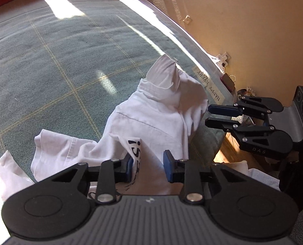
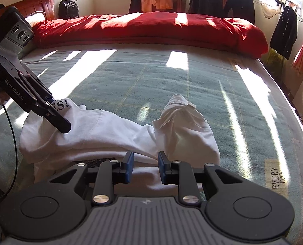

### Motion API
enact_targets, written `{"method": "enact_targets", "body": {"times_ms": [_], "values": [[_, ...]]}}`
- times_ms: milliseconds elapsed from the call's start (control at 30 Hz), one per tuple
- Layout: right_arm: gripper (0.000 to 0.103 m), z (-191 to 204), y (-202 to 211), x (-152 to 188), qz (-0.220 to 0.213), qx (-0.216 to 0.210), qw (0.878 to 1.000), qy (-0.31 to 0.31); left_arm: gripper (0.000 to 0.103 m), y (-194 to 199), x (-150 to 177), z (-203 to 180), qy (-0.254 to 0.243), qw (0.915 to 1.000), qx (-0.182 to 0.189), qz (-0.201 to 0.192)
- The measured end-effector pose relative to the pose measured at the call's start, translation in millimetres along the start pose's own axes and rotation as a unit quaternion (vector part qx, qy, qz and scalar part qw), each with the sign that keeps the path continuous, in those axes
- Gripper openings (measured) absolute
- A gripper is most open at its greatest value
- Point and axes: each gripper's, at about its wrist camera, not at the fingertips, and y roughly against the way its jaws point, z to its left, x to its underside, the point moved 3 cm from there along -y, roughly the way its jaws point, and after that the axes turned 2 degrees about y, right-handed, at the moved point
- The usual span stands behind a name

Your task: Fold clothes

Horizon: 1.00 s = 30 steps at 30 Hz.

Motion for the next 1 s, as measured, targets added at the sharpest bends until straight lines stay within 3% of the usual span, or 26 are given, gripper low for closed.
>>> {"method": "enact_targets", "body": {"times_ms": [67,267,667,1000], "values": [[0.029,-1.7,2.2,1.1,0.0,0.005,1.0,-0.001,0.004,5.8,3.2,-4.2,-0.009,0.9998,-0.017,-0.008],[0.029,-1.8,7.8,4.4,0.0,0.021,1.0,-0.004,0.002,33.5,4.0,-11.9,-0.018,0.9949,-0.08,-0.058],[0.029,9.8,20.5,2.6,-0.001,0.033,0.999,0.001,0.002,97.8,4.0,26.0,0.027,0.9682,-0.207,-0.138],[0.029,16.2,20.3,2.1,0.006,0.035,0.999,0.0,0.002,122.2,22.6,66.1,0.09,0.9543,-0.24,-0.153]]}}
